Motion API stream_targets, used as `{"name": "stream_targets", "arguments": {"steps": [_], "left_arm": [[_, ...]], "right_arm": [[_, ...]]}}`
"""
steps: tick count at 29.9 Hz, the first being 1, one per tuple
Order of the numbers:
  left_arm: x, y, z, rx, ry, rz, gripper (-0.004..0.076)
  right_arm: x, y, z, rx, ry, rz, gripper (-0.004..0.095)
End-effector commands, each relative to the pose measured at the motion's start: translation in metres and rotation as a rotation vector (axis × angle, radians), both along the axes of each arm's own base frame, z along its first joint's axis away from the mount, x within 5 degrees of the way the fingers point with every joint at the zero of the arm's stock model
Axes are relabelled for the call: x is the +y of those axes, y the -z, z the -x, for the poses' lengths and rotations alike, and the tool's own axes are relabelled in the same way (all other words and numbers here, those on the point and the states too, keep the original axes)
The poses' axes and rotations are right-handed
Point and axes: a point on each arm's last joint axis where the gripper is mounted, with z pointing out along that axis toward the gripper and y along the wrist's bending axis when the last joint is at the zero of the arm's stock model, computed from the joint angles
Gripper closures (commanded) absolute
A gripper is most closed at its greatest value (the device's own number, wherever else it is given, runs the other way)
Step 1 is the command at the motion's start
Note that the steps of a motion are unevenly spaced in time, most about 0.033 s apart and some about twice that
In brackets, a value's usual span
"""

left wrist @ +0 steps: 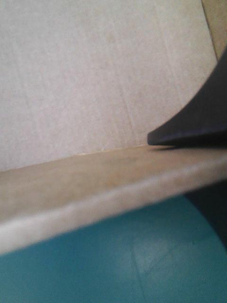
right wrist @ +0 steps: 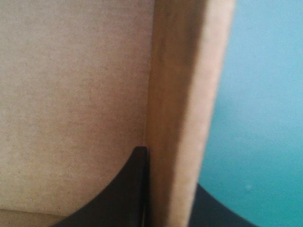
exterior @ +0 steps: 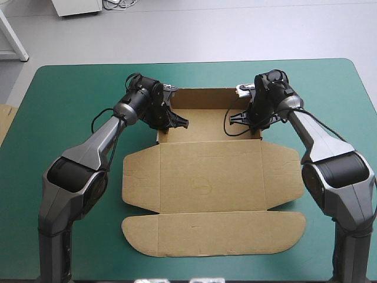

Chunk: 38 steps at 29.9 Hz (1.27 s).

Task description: Fold the box

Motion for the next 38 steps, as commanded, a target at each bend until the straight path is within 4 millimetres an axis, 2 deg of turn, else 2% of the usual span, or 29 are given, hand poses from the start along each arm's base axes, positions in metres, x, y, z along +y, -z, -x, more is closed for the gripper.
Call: {"name": "stream_targets", "arguments": {"steps": [1, 3, 6, 8, 9, 21, 27, 33, 38], "left_arm": [[0.009, -0.014, 0.006, -0.008, 0.084, -0.095, 0.0669], [0.009, -0.015, 0.006, -0.013, 0.084, -0.093, 0.0575], [0.01, -0.02, 0.006, -0.035, 0.075, -0.091, 0.036], [0.011, -0.024, 0.007, -0.047, 0.051, -0.088, 0.0251], [0.011, -0.026, 0.007, -0.057, 0.051, -0.084, 0.0224], [0.006, -0.058, 0.016, -0.131, 0.033, 0.06, 0.0217], [0.007, -0.075, 0.02, -0.17, 0.039, 0.086, 0.0217], [0.009, -0.107, 0.026, -0.23, 0.056, 0.108, 0.0217], [0.013, -0.144, 0.042, -0.306, 0.09, 0.141, 0.0217]], "right_arm": [[-0.002, -0.021, 0.007, -0.03, -0.056, 0.021, 0.0724], [-0.002, -0.021, 0.007, -0.032, -0.053, 0.02, 0.0614], [-0.003, -0.024, 0.007, -0.042, -0.049, 0.02, 0.0462], [-0.004, -0.027, 0.007, -0.056, -0.046, 0.023, 0.041], [-0.004, -0.03, 0.007, -0.069, -0.046, 0.025, 0.0402], [-0.009, -0.065, 0.015, -0.169, -0.043, 0.012, 0.0391], [-0.019, -0.081, 0.02, -0.197, -0.031, -0.006, 0.0391], [-0.026, -0.107, 0.031, -0.258, -0.037, -0.043, 0.0391], [-0.032, -0.143, 0.054, -0.345, -0.059, -0.061, 0.0392]]}}
